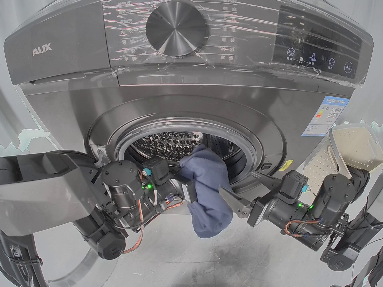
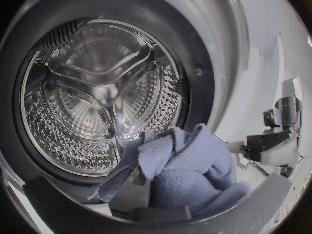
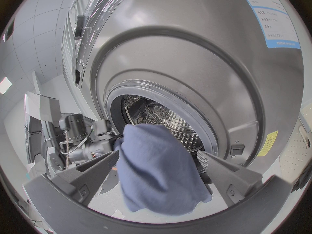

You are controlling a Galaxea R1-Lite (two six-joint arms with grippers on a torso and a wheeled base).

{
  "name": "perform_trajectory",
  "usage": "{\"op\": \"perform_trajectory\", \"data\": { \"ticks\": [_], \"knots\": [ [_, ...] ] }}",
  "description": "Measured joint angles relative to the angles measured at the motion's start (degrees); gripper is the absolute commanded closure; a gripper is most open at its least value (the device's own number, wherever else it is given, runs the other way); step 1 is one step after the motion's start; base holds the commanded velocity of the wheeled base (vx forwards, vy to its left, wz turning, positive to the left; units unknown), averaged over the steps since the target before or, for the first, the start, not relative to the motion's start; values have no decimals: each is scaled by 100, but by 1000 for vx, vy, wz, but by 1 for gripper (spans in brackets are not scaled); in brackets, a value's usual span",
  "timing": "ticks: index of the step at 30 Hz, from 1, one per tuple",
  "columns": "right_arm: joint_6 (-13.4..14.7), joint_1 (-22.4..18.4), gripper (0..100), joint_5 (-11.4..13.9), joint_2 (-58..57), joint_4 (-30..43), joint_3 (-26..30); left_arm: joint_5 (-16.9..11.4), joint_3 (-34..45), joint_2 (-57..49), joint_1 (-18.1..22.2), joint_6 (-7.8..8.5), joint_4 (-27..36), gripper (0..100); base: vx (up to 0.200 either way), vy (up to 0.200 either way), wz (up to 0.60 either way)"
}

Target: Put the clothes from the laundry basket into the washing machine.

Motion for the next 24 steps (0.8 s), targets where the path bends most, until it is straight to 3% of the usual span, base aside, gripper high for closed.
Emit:
{"op": "perform_trajectory", "data": {
  "ticks": [6,12,24],
  "knots": [
    [0,85,0,-4,-28,0,179,158,-750,382,146,-88,2,100,0,0,0],
    [2,133,0,-1,-28,5,322,423,-1326,803,190,-95,-2,100,0,0,0],
    [9,240,0,-15,-11,0,358,611,-2660,1470,363,-77,369,100,0,0,0]
  ]
}}
